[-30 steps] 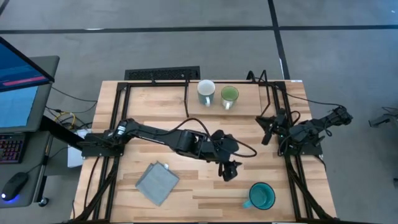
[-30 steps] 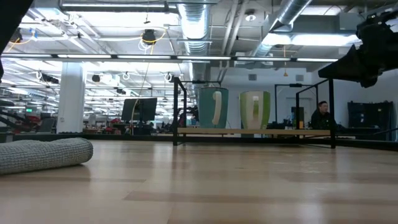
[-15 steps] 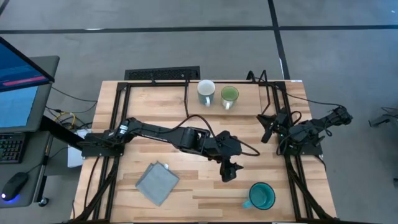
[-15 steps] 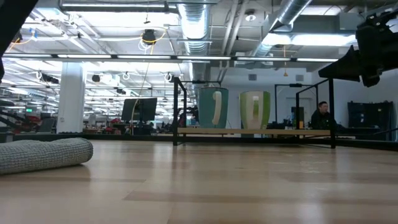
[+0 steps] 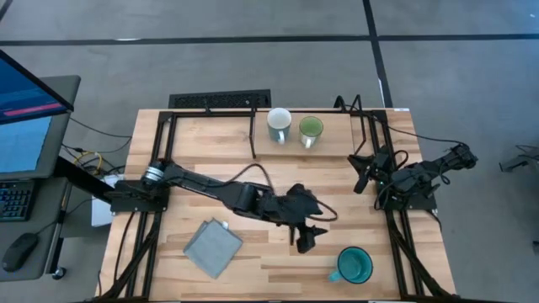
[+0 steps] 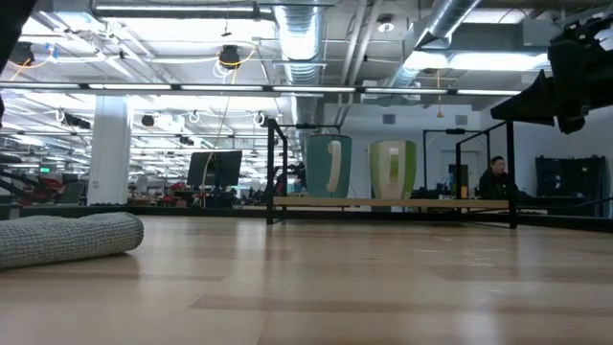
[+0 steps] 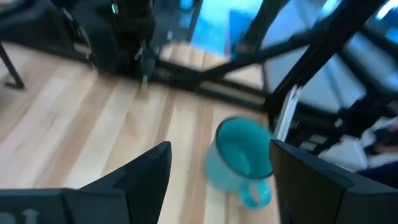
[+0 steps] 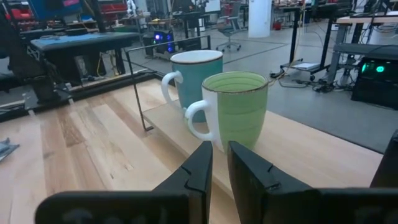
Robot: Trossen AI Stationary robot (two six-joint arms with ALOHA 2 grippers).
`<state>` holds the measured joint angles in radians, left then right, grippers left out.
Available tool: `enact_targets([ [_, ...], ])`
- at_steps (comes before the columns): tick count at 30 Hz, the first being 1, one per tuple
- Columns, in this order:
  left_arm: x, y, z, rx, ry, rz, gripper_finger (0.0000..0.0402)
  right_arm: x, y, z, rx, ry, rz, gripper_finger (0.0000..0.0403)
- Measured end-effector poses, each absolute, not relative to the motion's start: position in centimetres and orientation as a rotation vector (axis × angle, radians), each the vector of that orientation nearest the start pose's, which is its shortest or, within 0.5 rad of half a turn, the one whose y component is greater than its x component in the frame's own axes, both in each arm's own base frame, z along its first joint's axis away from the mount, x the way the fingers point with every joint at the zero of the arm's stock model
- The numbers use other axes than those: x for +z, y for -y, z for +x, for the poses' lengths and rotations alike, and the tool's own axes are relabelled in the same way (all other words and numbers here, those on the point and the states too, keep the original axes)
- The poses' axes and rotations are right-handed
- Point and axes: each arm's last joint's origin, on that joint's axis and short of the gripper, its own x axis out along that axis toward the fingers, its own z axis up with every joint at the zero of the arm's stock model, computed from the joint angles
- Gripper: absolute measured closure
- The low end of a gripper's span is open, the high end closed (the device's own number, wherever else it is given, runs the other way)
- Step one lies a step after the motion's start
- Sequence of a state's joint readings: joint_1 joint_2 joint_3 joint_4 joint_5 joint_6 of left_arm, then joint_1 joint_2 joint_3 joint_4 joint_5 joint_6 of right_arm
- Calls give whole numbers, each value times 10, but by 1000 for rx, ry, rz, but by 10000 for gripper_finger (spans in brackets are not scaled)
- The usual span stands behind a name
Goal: Stack small to large cups/mugs on shelf
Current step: Put the green mug on the shelf
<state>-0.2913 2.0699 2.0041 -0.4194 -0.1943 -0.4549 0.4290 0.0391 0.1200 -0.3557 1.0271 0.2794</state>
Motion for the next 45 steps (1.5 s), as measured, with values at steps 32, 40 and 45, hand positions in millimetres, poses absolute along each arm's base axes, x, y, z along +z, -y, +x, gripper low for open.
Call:
enact_targets([
  [32, 251, 54, 195, 267, 43, -405, 140, 173, -5, 76, -796, -78, 63, 329],
  [40, 237, 31, 154, 316, 126, -370, 140, 173, -5, 75, -801, -77, 62, 329],
  [45, 224, 19, 136, 344, 172, -384, 140, 173, -5, 75, -801, -77, 62, 329],
])
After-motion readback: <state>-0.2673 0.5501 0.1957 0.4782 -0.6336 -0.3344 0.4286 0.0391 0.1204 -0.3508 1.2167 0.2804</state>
